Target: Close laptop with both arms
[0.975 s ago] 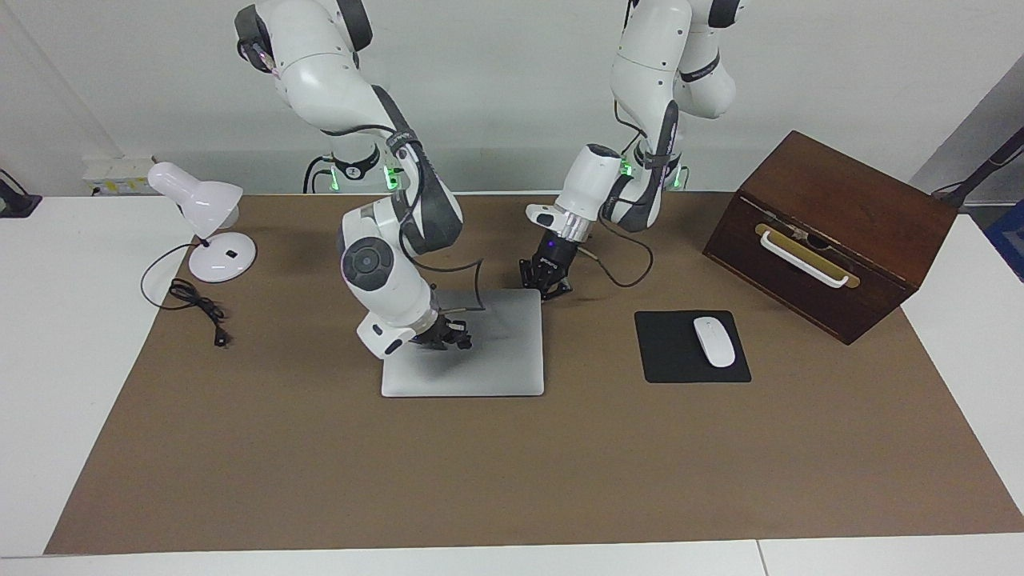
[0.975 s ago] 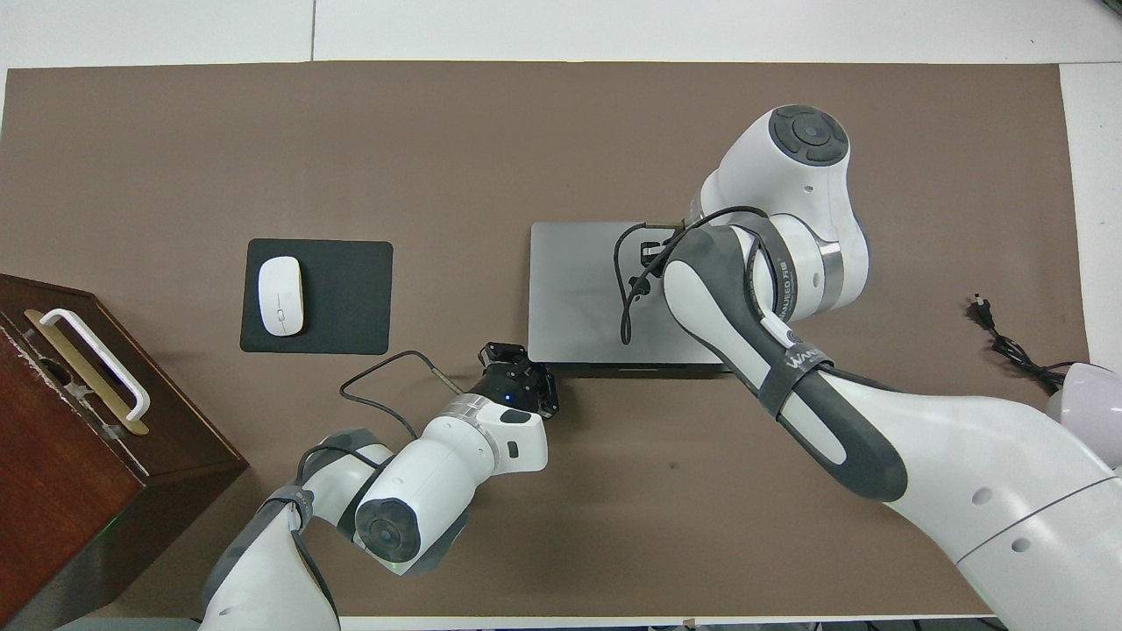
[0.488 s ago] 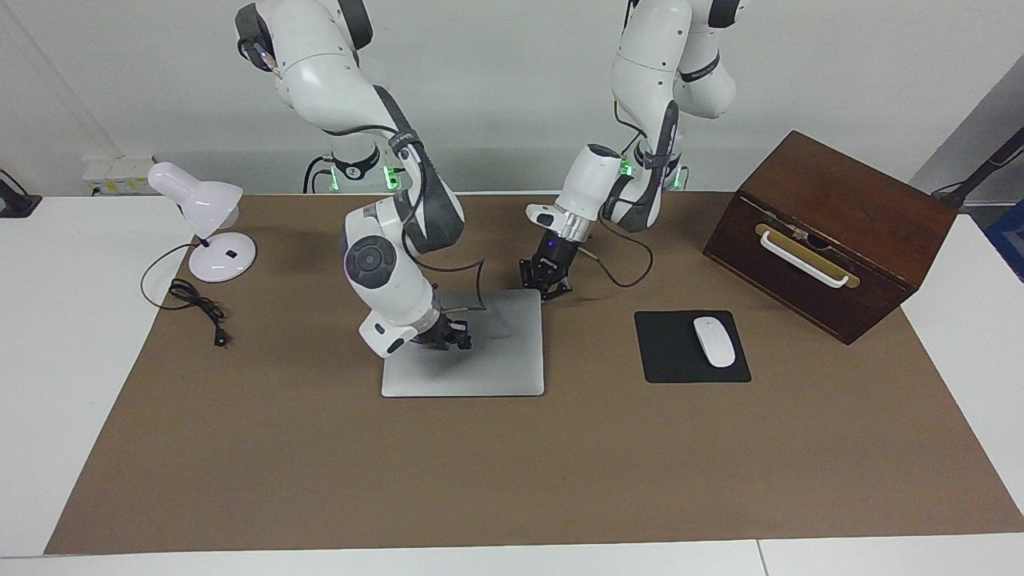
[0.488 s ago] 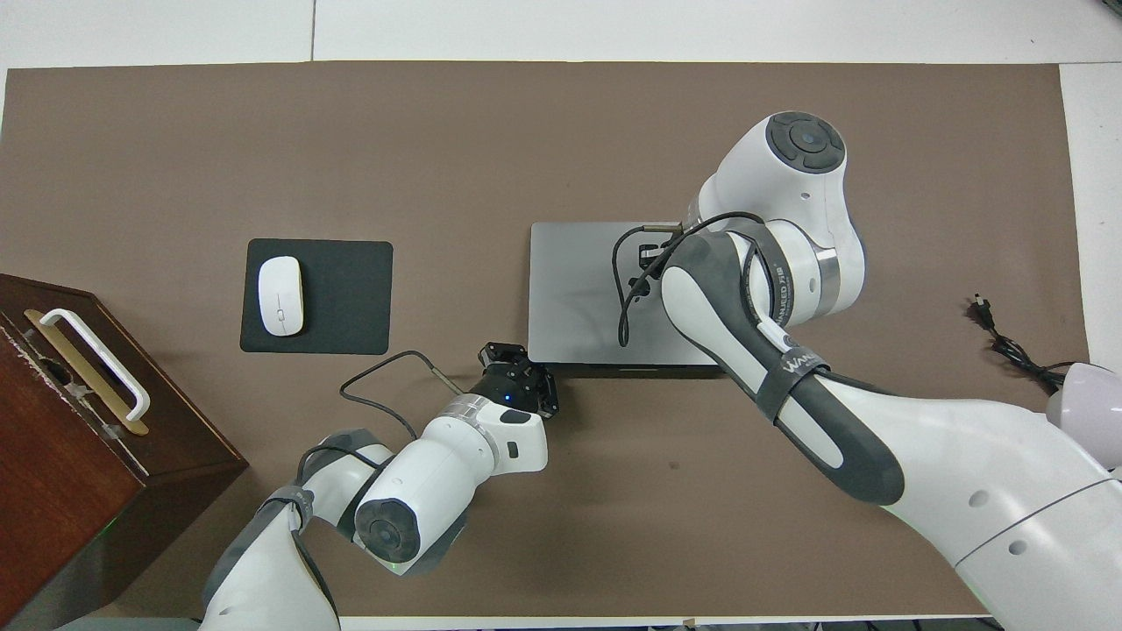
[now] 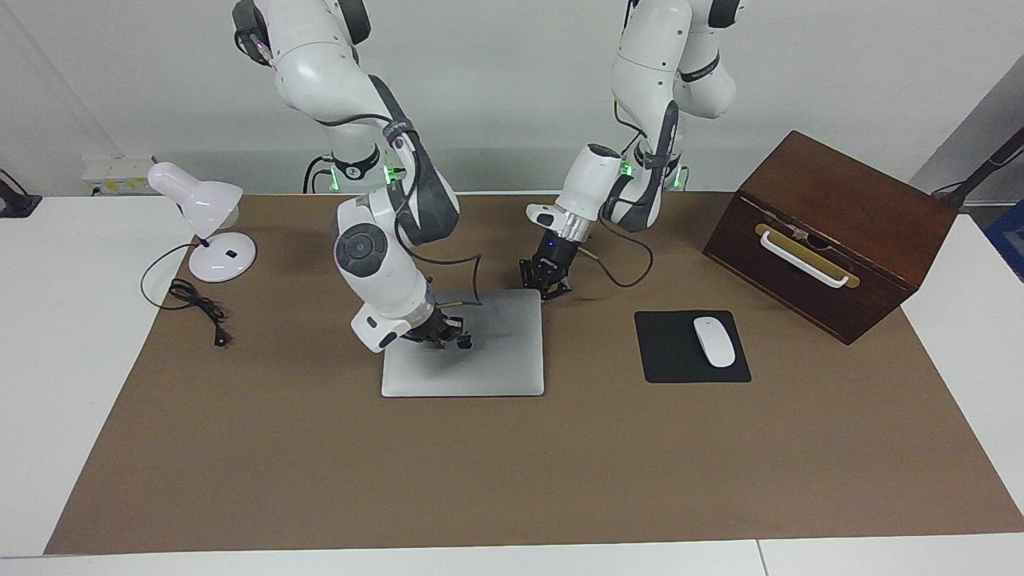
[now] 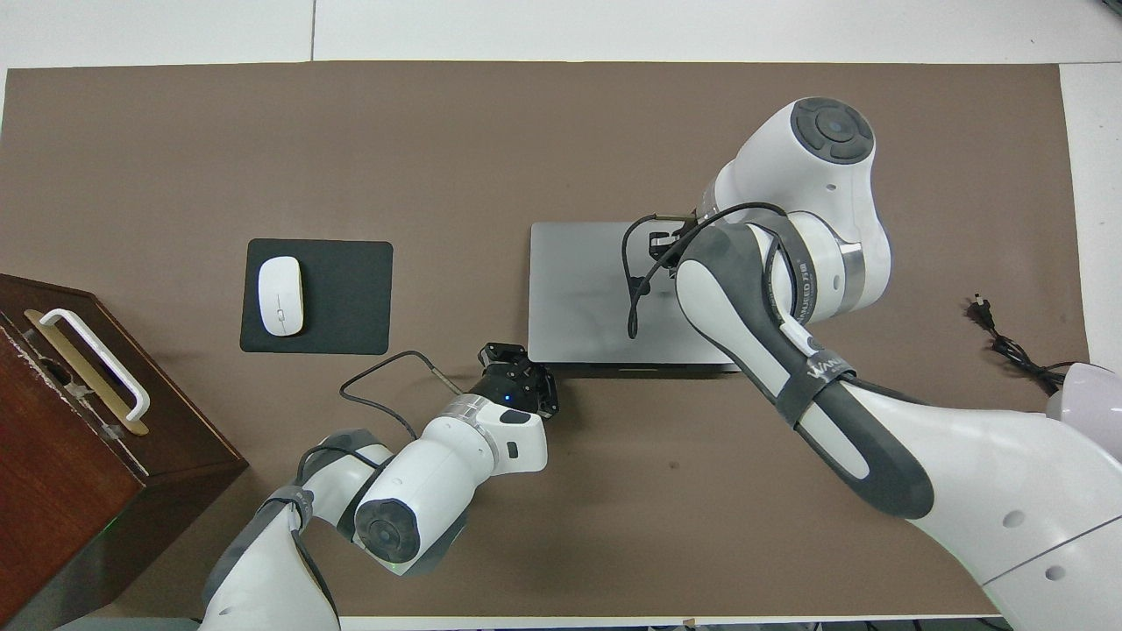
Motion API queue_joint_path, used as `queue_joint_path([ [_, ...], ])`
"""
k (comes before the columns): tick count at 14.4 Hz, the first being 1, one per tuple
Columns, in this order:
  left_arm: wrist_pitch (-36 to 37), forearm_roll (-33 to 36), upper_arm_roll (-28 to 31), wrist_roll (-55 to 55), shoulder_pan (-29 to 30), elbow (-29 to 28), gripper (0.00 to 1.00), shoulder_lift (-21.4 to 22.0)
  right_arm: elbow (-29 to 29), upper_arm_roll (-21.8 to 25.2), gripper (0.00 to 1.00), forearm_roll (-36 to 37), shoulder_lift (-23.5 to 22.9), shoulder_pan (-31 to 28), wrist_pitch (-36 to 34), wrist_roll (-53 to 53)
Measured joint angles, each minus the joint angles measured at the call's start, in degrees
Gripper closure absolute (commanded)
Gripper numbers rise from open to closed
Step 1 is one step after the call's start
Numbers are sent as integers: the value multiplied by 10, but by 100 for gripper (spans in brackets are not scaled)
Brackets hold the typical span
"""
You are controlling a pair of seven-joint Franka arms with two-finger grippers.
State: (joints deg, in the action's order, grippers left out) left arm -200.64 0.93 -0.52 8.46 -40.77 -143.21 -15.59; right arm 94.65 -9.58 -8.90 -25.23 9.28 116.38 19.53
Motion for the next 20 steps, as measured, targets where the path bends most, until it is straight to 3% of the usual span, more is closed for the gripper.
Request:
queue_joint_path([
  [4, 0, 0, 0, 0, 0, 0, 100, 0, -1, 5, 100, 0, 37, -28, -5, 0],
  [9, 0, 0, 0, -23, 0, 0, 100, 0, -9, 17, 100, 51, 101, -134, -62, -90],
  [10, 0, 0, 0, -28, 0, 0, 100, 0, -9, 18, 91, 62, 114, -156, -74, -112],
  [11, 0, 0, 0, -32, 0, 0, 100, 0, -10, 19, 73, 73, 125, -175, -83, -134],
  [14, 0, 0, 0, -38, 0, 0, 100, 0, -10, 19, 43, 97, 156, -211, -109, -173],
  [17, 0, 0, 0, -46, 0, 0, 100, 0, -9, 19, 0, 100, 190, -215, -134, -176],
  [20, 39, 0, 1, -48, 4, 1, 100, 15, -8, 18, 0, 99, 227, -215, -158, -176],
])
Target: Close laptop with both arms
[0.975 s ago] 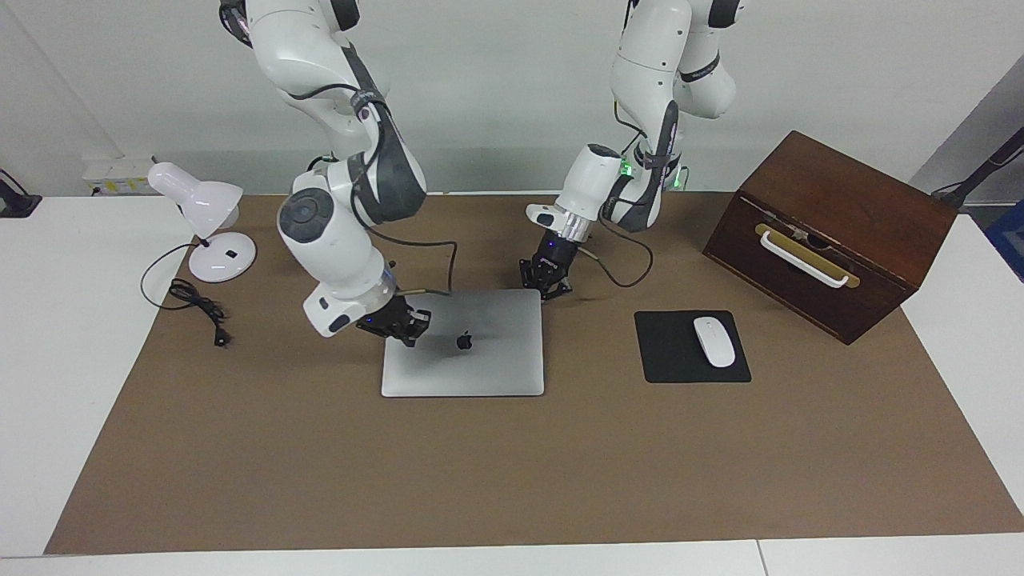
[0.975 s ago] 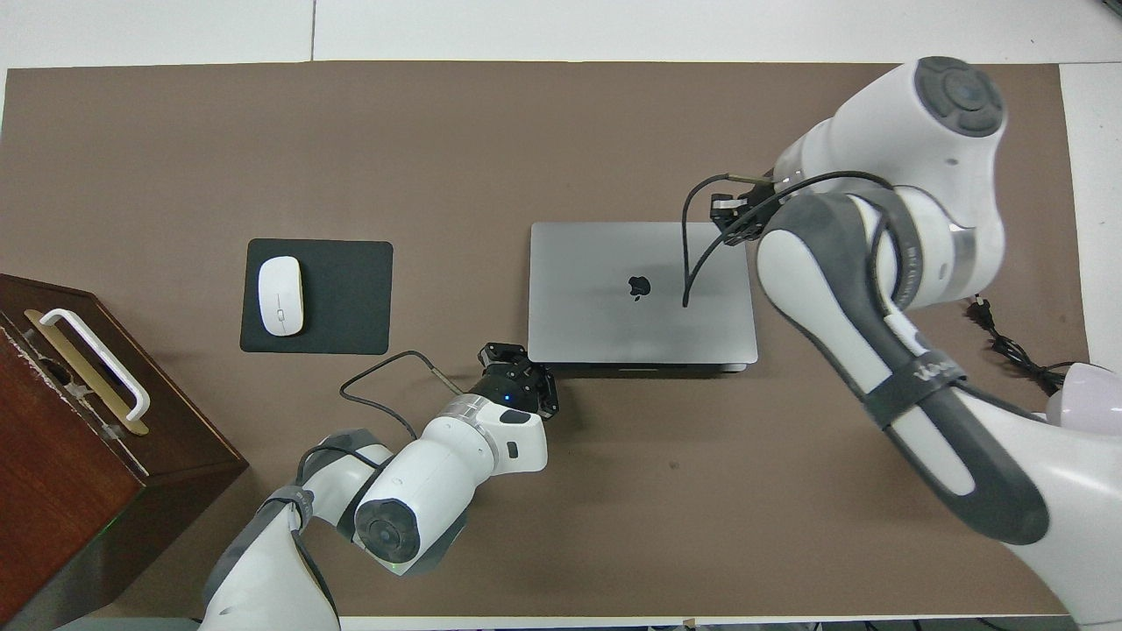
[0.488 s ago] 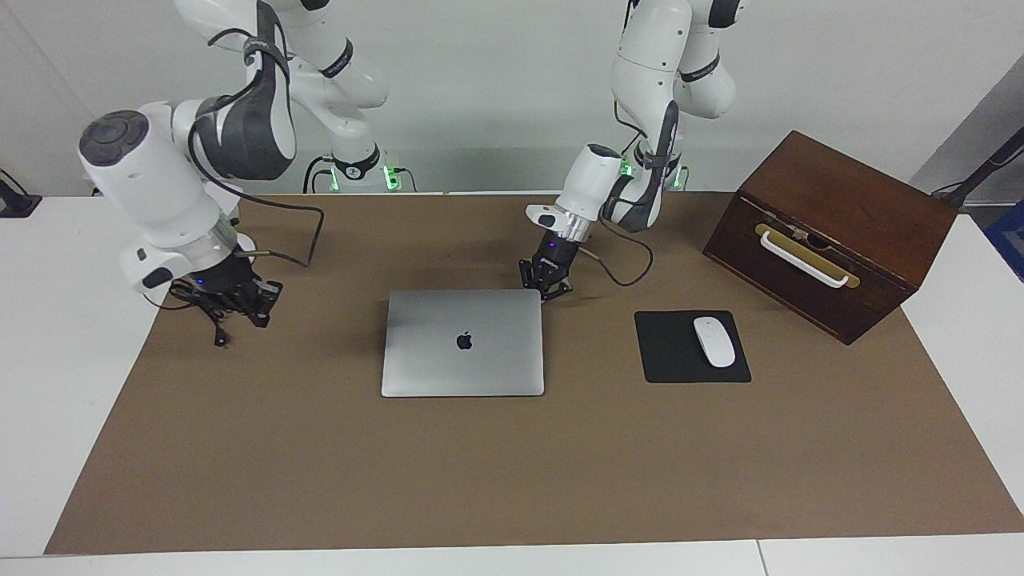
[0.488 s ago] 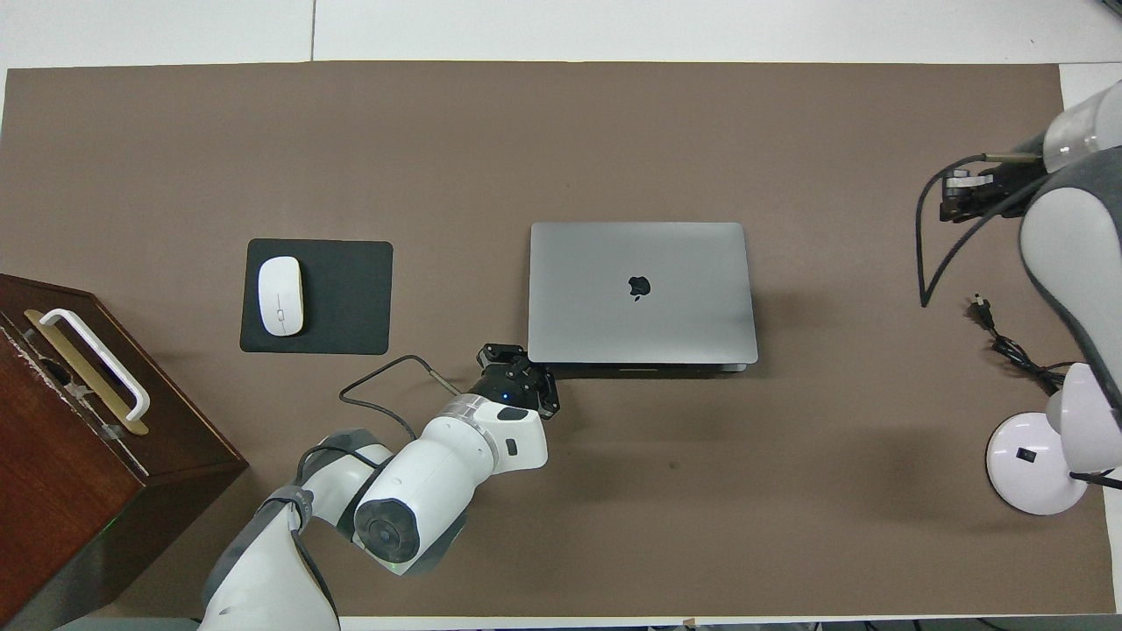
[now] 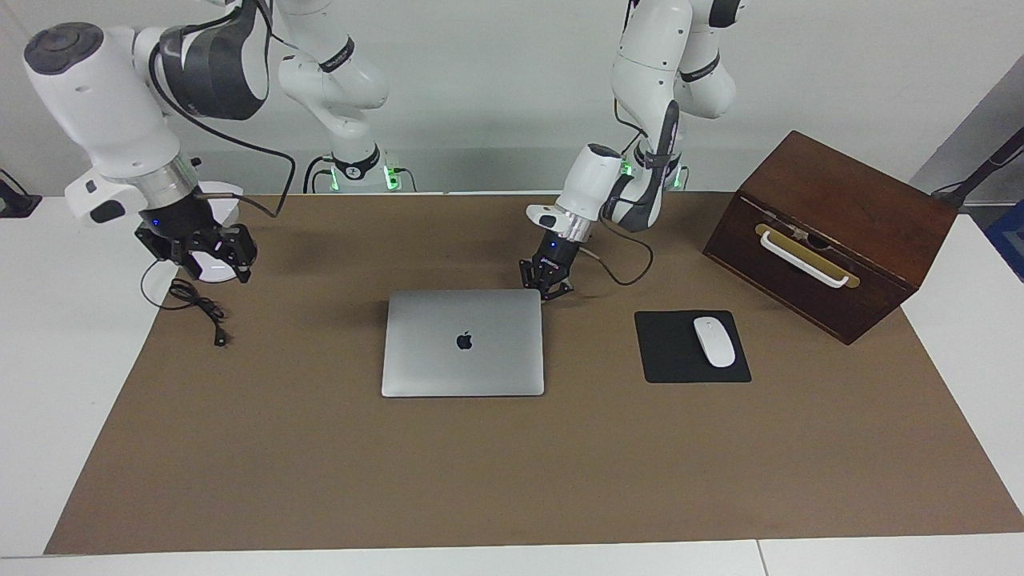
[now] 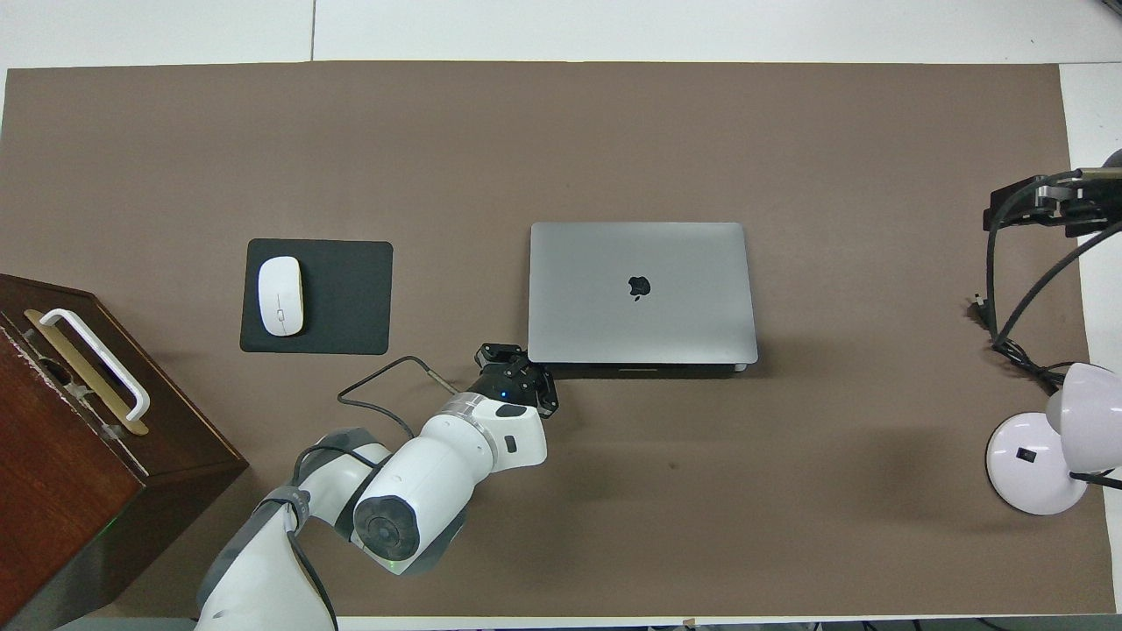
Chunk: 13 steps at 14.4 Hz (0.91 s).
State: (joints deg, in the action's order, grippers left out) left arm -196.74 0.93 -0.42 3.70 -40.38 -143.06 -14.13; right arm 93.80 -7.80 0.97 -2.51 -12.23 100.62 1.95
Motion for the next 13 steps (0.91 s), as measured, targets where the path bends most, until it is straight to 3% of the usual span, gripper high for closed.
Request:
queue_joint_path([
  [4, 125, 0, 0, 0, 15, 0, 100, 74, 17, -7, 0, -19, 41, 5, -21, 24],
  [7, 218, 0, 1, 0, 19, 0, 100, 128, 72, -9, 0, -32, 67, 7, 16, 32],
  [13, 422, 0, 4, 0, 35, 25, 100, 218, 95, -15, 0, -39, 81, 10, 28, 34],
])
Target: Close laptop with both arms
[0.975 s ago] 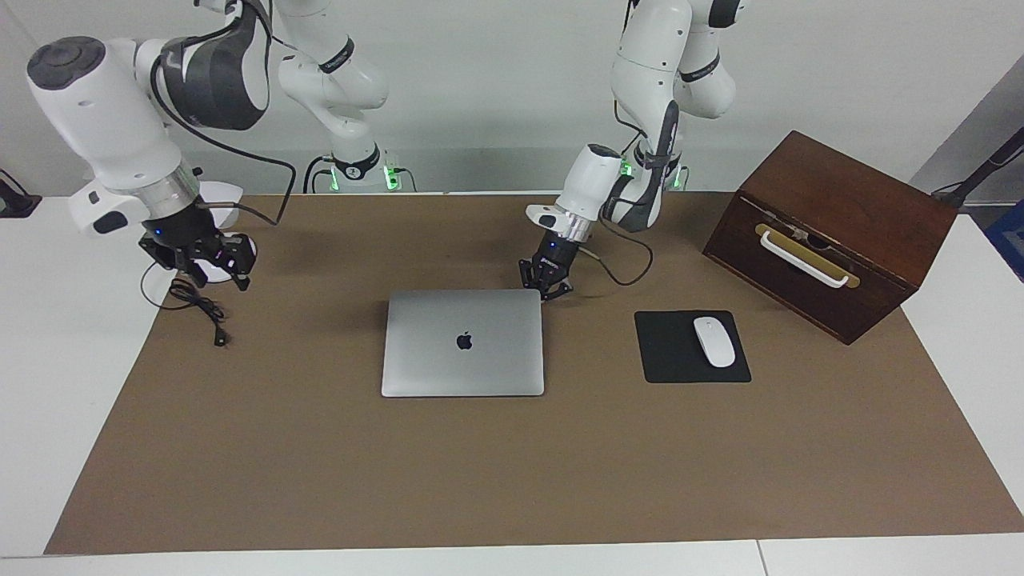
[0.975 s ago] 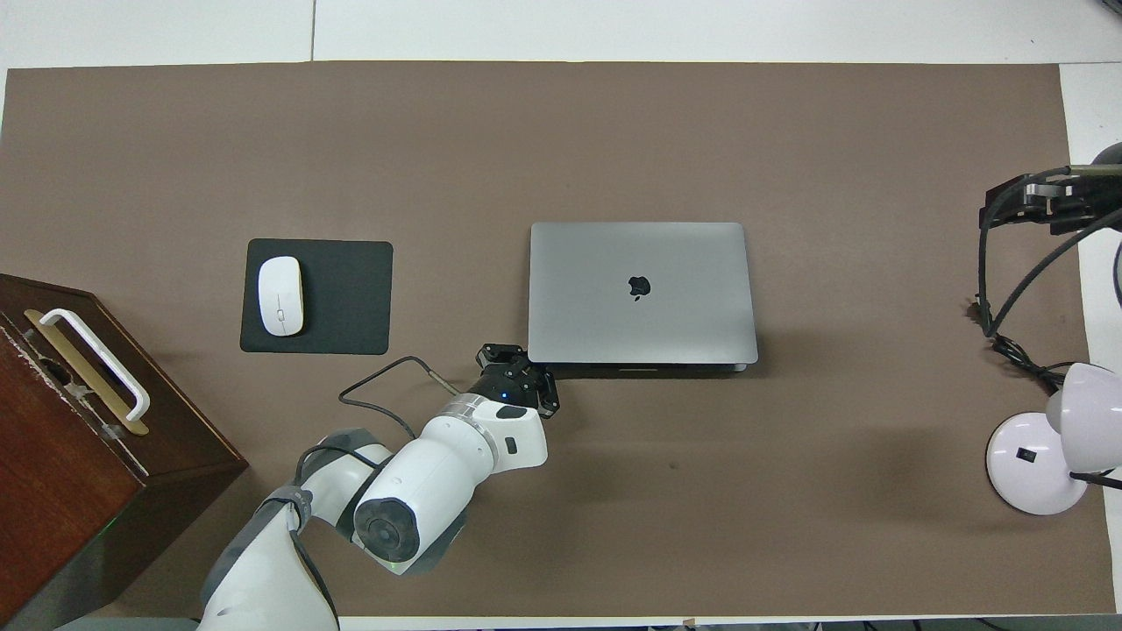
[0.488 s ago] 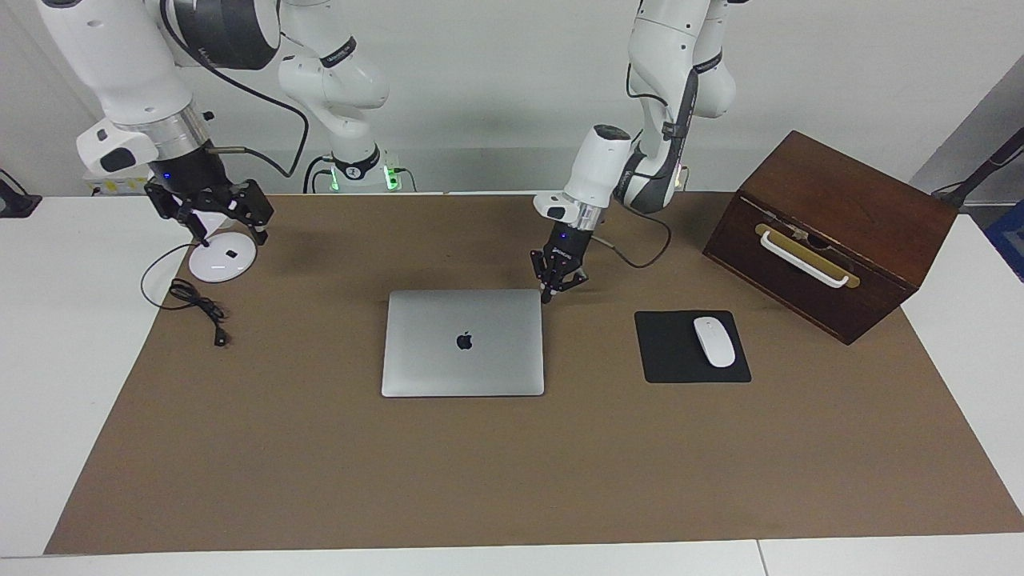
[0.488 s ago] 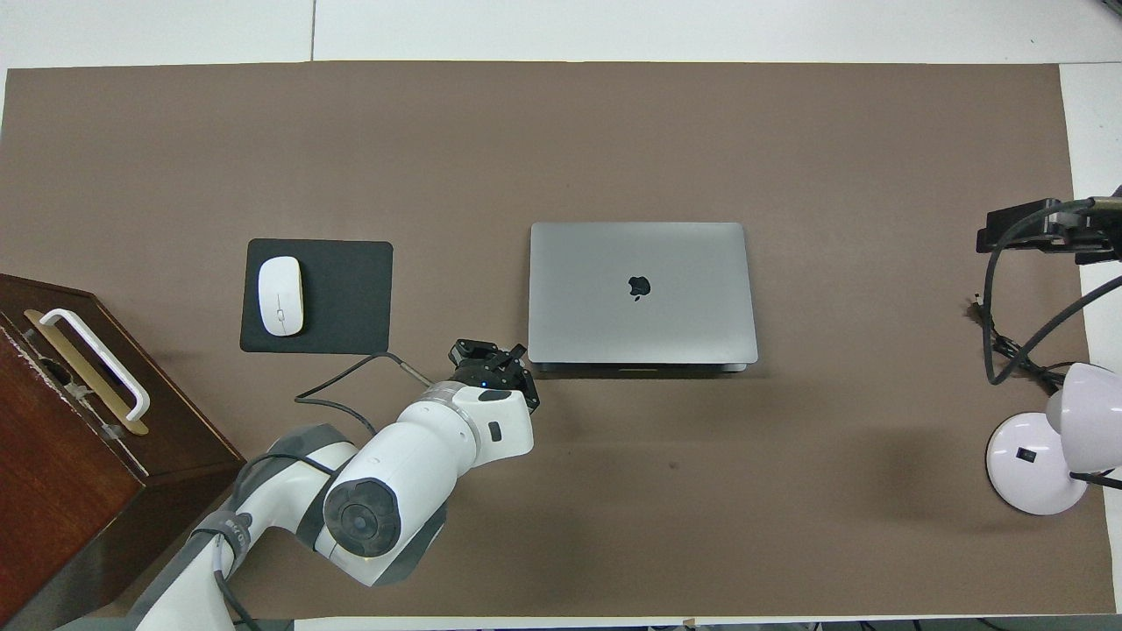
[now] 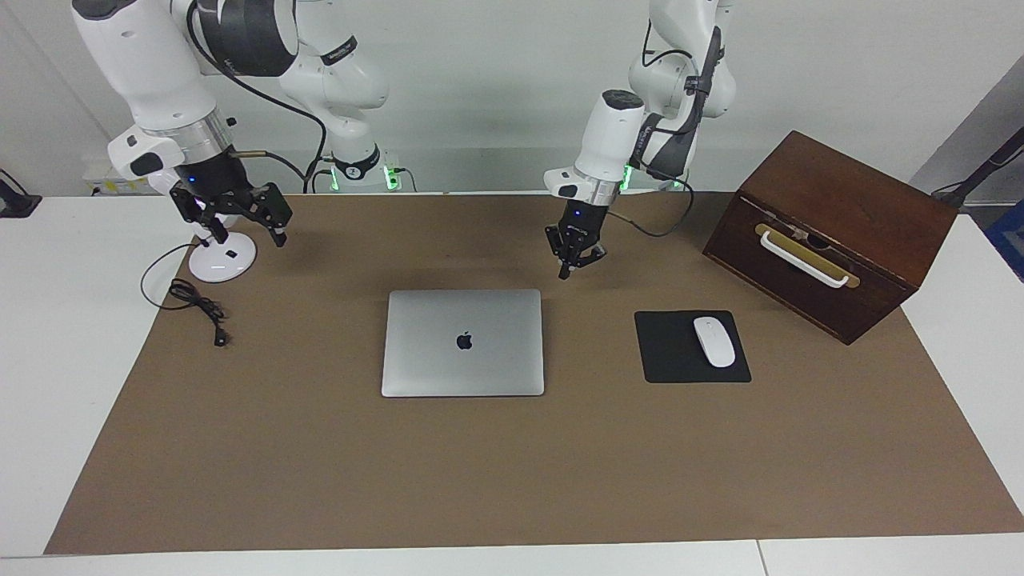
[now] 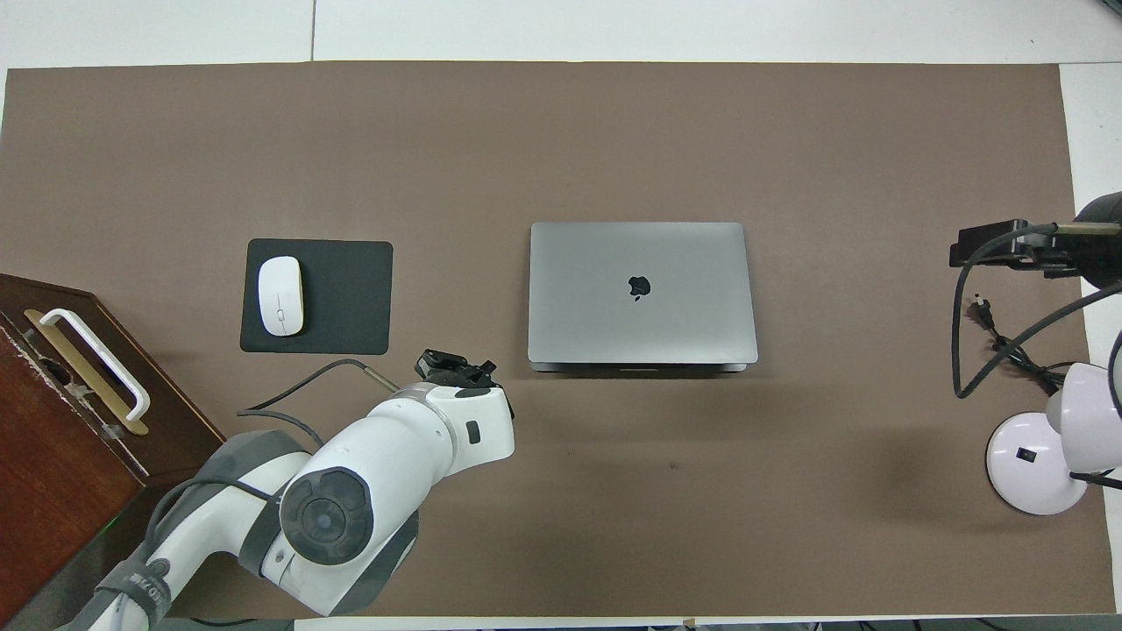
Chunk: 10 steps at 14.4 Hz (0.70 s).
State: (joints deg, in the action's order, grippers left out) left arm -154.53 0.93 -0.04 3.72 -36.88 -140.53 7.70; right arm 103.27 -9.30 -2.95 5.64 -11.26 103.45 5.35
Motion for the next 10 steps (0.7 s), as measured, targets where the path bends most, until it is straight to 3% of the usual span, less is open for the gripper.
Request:
queue_joint_path([
  [4, 183, 0, 3, 2, 37, 70, 100, 46, 0, 0, 0, 0, 8, 2, 0, 0],
  [5, 223, 0, 4, 2, 44, 91, 82, 51, 0, 0, 0, 0, 9, 2, 0, 0],
  [6, 258, 0, 4, 2, 53, 111, 15, 53, 0, 0, 0, 0, 10, 2, 0, 0],
  [7, 291, 0, 4, 2, 63, 131, 0, 53, 0, 0, 0, 0, 11, 2, 0, 0],
  [10, 360, 0, 6, 2, 97, 178, 0, 53, 1, 0, 0, 0, 11, 2, 0, 0],
])
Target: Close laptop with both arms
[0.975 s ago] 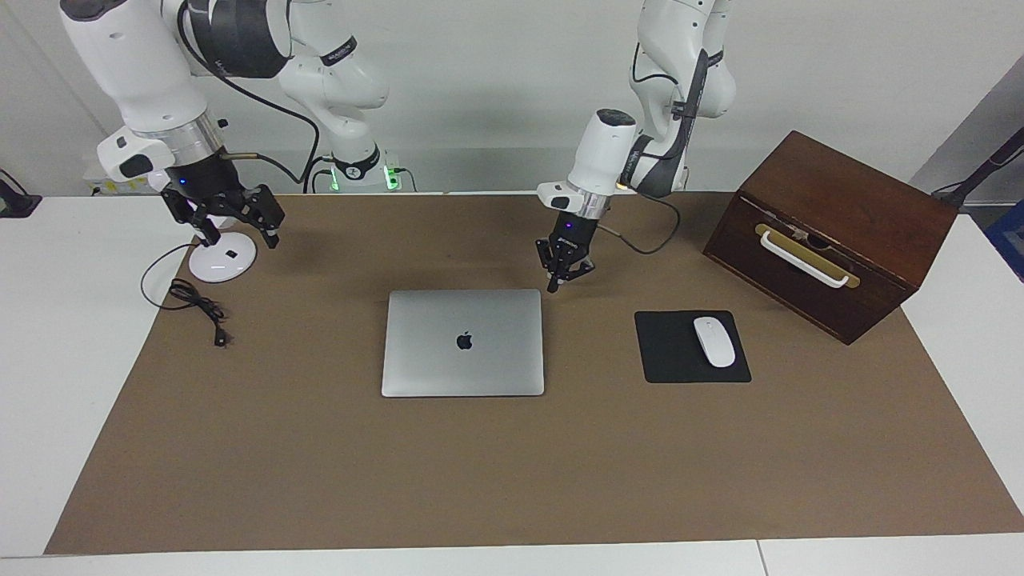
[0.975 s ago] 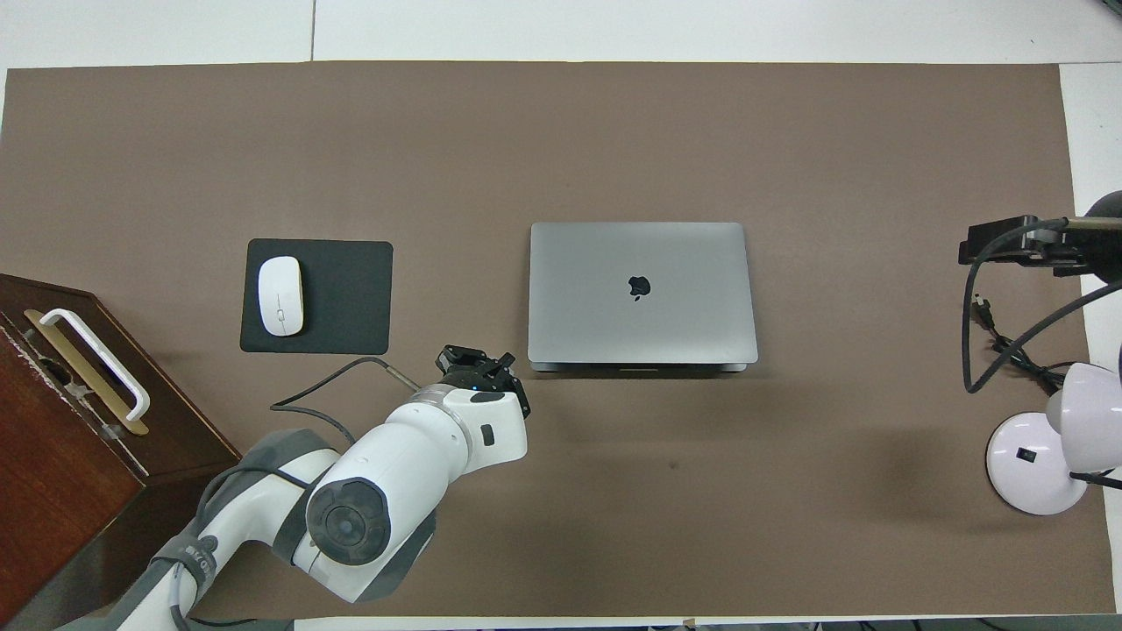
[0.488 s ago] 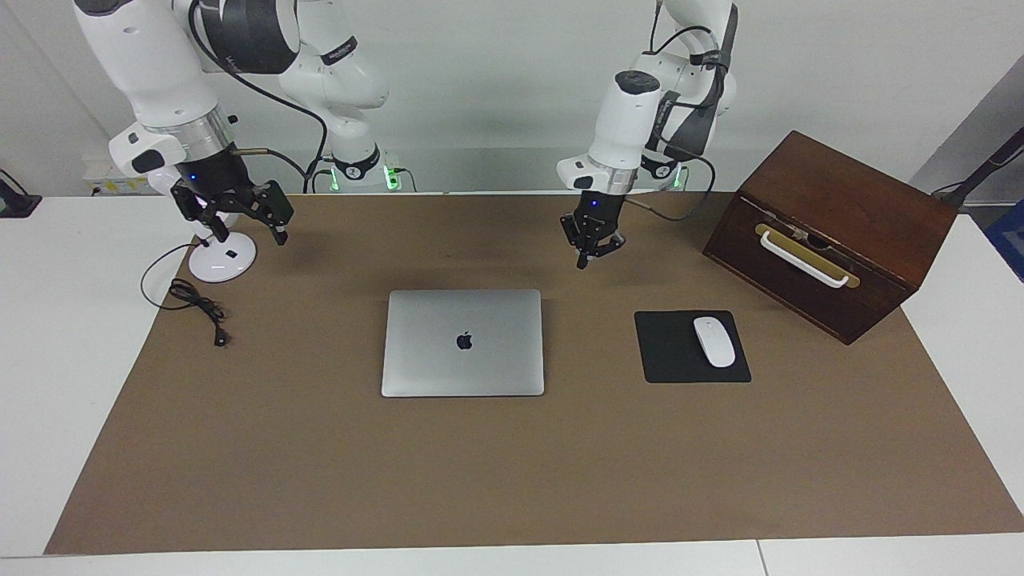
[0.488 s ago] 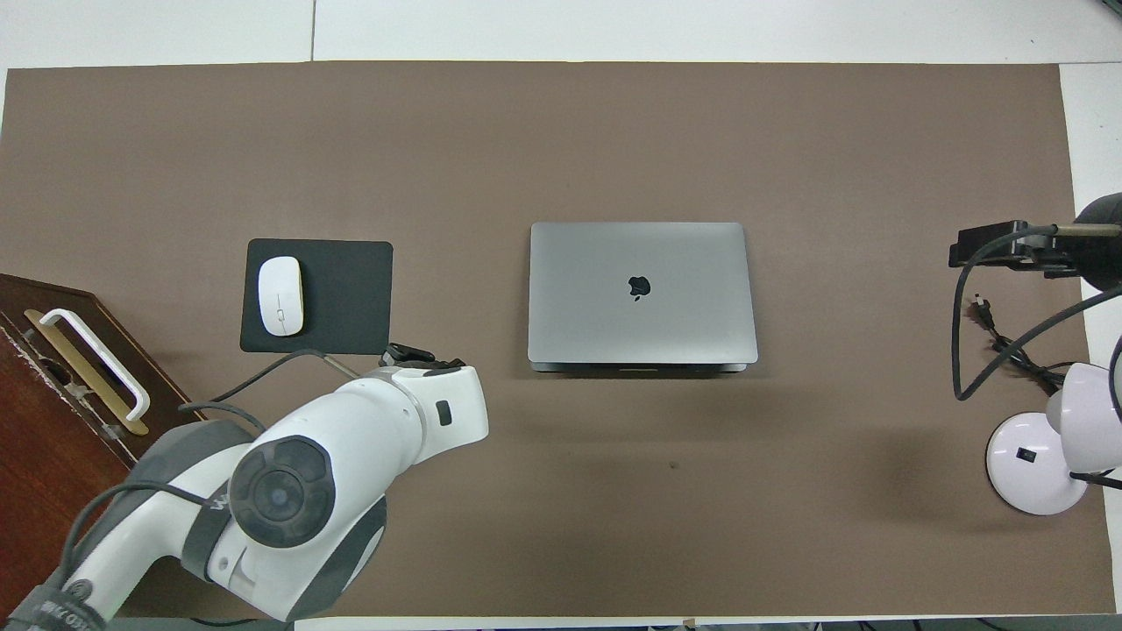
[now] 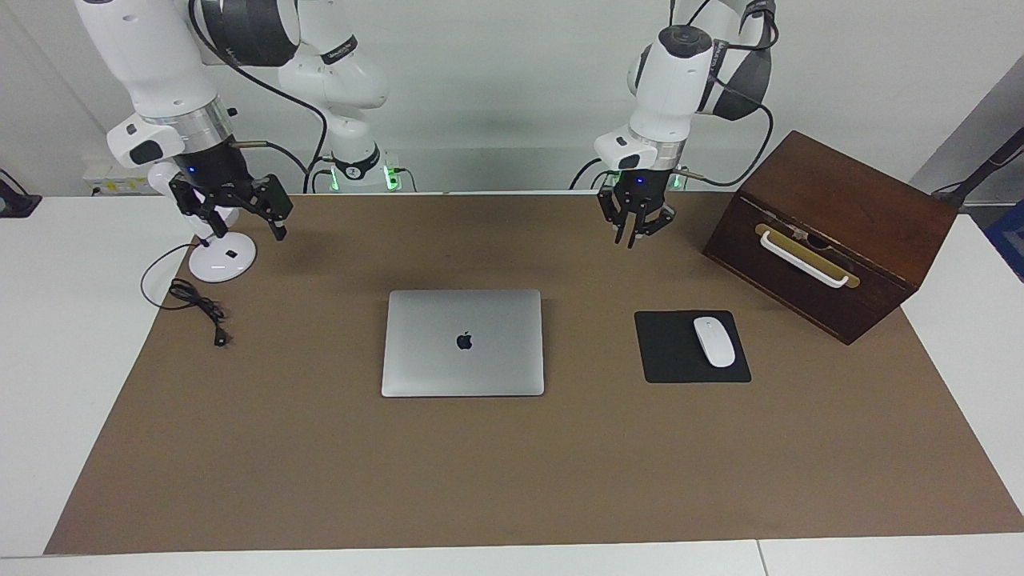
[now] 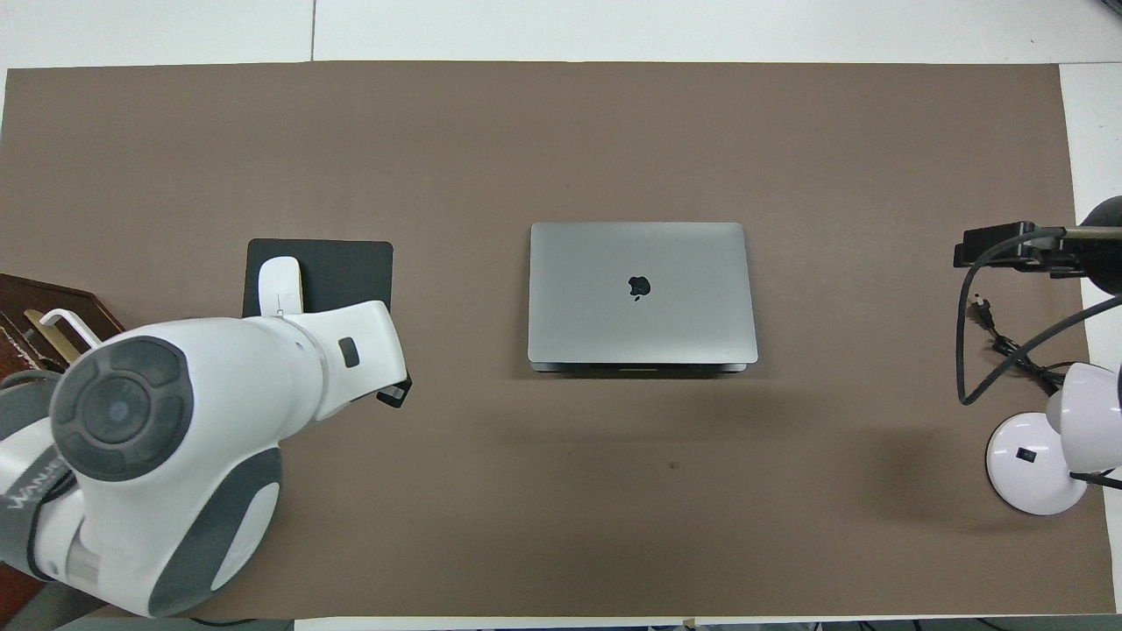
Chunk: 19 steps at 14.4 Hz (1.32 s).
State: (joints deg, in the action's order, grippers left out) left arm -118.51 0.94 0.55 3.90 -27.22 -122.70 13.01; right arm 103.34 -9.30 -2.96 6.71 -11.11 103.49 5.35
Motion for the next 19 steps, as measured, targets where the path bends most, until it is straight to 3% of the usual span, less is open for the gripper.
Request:
queue_joint_path([
  [12, 69, 0, 4, -1, 210, 88, 0, -2, 0, 2, 0, 0, 0, -1, 0, -1],
  [16, 89, 0, 4, -1, 247, 127, 0, -17, 0, 2, 0, 1, 0, -1, 0, -7],
  [19, 147, 0, 3, -1, 252, 204, 0, -51, 0, 2, 0, 1, 0, -2, 0, -14],
])
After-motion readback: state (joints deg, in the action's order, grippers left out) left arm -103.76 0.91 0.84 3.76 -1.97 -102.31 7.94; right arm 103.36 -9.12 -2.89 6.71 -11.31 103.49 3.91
